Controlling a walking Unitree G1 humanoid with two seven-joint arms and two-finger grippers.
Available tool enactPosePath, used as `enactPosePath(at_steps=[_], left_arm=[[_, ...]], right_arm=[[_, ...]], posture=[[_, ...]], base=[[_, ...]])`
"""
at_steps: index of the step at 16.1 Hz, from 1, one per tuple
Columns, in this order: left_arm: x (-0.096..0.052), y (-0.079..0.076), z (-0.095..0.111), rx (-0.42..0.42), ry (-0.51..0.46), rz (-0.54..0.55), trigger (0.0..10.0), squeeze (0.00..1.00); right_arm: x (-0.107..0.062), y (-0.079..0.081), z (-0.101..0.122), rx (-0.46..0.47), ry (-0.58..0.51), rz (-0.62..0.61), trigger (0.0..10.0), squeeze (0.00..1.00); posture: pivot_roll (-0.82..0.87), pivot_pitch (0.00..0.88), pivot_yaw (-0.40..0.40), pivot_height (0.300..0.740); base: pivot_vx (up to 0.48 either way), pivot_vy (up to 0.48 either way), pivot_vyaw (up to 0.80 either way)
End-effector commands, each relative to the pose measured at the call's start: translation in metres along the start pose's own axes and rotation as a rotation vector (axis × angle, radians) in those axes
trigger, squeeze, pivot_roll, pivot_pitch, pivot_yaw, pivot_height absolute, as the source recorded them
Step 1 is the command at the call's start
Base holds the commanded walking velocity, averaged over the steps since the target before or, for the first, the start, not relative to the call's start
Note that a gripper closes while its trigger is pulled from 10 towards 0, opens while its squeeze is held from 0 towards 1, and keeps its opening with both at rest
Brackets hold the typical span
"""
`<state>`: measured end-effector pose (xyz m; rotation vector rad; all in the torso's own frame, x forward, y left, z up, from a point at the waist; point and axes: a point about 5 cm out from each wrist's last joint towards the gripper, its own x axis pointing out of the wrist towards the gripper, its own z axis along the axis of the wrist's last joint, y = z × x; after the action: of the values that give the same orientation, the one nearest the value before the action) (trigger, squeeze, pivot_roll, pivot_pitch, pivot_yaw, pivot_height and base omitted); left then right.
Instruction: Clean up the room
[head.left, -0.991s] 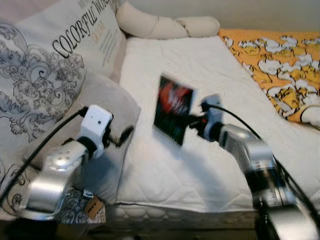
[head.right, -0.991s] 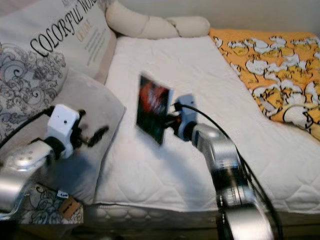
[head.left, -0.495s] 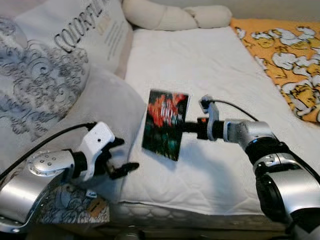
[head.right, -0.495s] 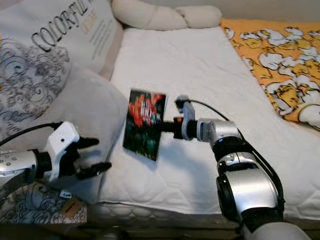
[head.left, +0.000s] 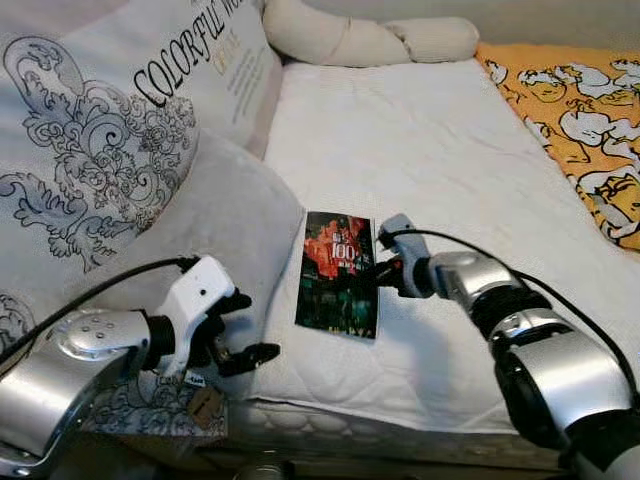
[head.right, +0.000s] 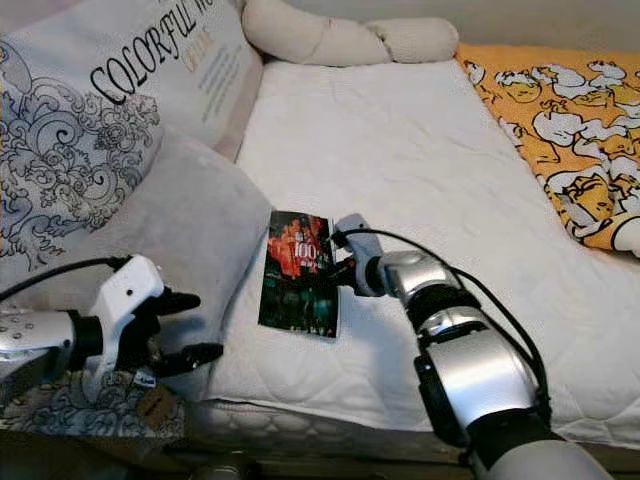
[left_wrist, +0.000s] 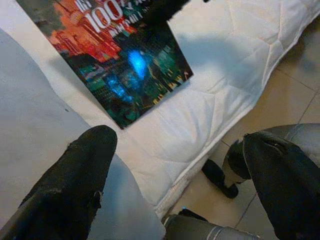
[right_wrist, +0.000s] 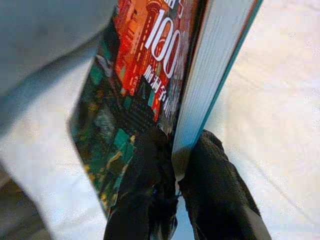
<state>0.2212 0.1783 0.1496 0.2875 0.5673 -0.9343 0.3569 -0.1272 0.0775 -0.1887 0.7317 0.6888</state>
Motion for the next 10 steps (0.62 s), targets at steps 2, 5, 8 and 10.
enactPosePath(at_steps=[2,5,8,10], left_arm=[[-0.001,-0.004,0.002,0.012,0.010,0.003,10.0,0.00],[0.000,-0.005,0.003,0.013,0.010,-0.002,10.0,0.00],[0.003,-0.005,0.004,0.013,0.006,-0.006,10.0,0.00],[0.010,-0.005,0.004,-0.002,-0.021,0.005,10.0,0.00]], right_arm=[[0.000,-0.004,-0.003,-0.036,0.010,-0.080,10.0,1.00],[0.000,-0.008,-0.005,-0.068,0.003,-0.147,10.0,1.00],[-0.003,-0.015,-0.010,-0.100,0.018,-0.205,10.0,1.00],[-0.011,-0.027,-0.009,-0.093,-0.028,-0.290,10.0,1.00]], posture=[[0.16,0.000,0.052,0.740],[0.16,0.000,0.055,0.740],[0.15,0.000,0.058,0.740],[0.13,0.000,0.059,0.740]], base=[[0.000,0.000,0.00],[0.000,0.000,0.00],[0.000,0.000,0.00],[0.000,0.000,0.00]])
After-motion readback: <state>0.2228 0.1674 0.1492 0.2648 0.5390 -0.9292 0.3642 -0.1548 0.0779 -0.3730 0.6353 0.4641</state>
